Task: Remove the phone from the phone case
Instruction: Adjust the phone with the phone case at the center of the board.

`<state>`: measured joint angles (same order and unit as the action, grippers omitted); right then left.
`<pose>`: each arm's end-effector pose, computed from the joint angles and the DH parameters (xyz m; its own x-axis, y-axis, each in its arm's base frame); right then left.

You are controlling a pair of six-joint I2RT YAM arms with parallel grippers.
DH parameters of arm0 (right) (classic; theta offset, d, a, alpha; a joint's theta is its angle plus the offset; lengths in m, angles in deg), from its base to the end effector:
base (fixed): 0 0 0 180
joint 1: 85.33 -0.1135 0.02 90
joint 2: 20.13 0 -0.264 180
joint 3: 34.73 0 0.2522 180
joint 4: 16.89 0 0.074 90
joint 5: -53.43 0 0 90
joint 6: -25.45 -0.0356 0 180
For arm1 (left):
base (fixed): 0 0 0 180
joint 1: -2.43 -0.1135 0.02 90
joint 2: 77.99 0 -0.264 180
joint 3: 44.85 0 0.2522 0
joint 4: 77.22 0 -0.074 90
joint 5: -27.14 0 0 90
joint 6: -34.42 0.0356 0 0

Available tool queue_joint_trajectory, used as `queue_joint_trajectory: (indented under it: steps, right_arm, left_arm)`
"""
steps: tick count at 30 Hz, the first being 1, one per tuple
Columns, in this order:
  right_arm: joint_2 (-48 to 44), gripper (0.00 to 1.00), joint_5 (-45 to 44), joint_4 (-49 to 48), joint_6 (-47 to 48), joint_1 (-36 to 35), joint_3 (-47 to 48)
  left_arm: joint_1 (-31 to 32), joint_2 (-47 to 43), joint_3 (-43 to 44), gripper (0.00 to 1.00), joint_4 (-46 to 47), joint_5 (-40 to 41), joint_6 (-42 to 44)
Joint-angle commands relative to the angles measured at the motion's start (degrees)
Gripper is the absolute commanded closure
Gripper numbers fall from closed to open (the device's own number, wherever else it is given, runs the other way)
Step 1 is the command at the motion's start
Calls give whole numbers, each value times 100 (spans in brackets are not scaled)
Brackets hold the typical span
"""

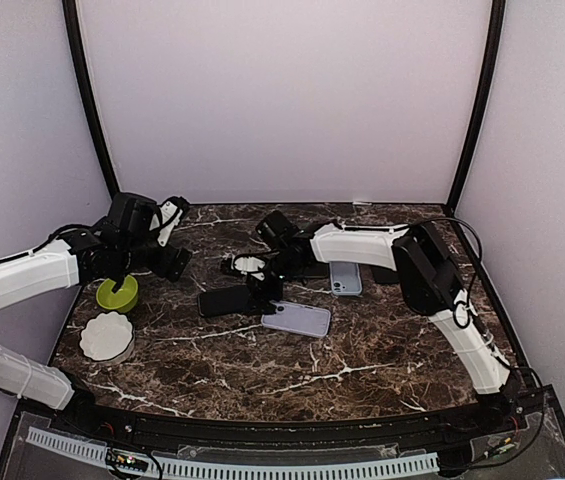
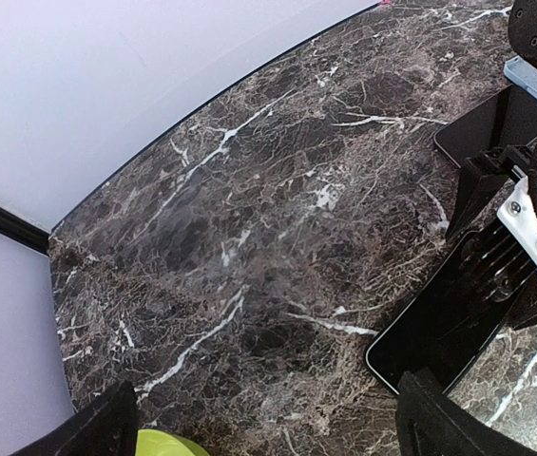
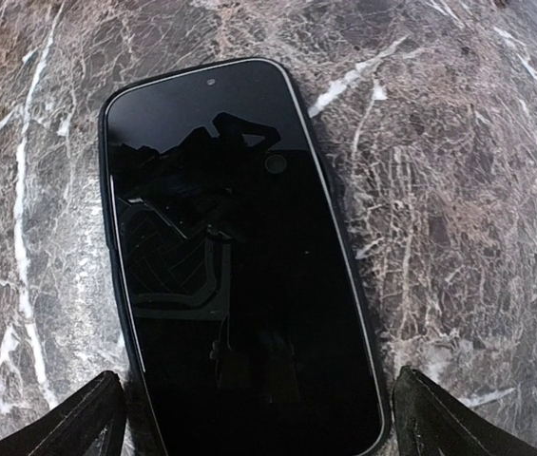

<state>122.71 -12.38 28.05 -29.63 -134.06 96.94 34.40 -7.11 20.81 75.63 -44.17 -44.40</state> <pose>0.3434 0.4134 0.1357 0.0298 -0.7577 -0.6519 -0.9992 -0.0046 -0.0403 0.2399 -0.1363 0.2823 -0.3928 0.4617 -0.7953 0.3549 0.8740 0.3321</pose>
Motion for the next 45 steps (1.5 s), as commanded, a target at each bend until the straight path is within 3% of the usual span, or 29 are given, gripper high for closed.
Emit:
queue_joint_trajectory:
  steps: [1,6,11,16,20,24,26,27,30,31,34,40,45]
  right_arm:
    - [177,1,-179,-194,192,-147,172]
    - [401,2,-193,19,297,-230,402]
    - [310,10,-444,-226,523,-348,51]
    - [130,22,-643,-735,648,-463,-445]
    - [150,30,-675,-616,680,-497,-428]
    - [120,46,-565,-464,557,-506,-382]
    - [-42,47,-319,-508,449,-493,-495]
    - [-116,45,-204,-542,408,-493,-576]
    - [-264,19,-29,-614,228,-497,-673]
    - [-310,15,-19,-650,144,-489,-687]
    - [-444,11,44,-564,6,-488,-716]
    - [-915,17,-35,-418,-312,-497,-1273]
    - [-1632,7,-275,-1680,-583,-476,-2415]
  left_arm:
    - [-65,-161,-83,4,89,-48,25]
    - [-81,-152,-92,4,102,-85,29]
    - [-93,-156,-111,4,114,-77,33]
    - [-118,-168,-119,4,126,-60,42]
    - [-133,-179,-120,5,128,-70,31]
    - [-138,-204,-121,5,120,-97,16]
    - [-146,-219,-119,5,122,-128,-4]
    - [-146,-221,-119,5,115,-153,-18]
    - [-152,-250,-108,5,107,-227,-43]
    - [-155,-254,-109,5,108,-244,-50]
    - [-156,-282,-118,5,106,-260,-54]
    - [-156,-329,-147,5,102,-262,-52]
    - [-156,-346,-122,5,126,-328,-54]
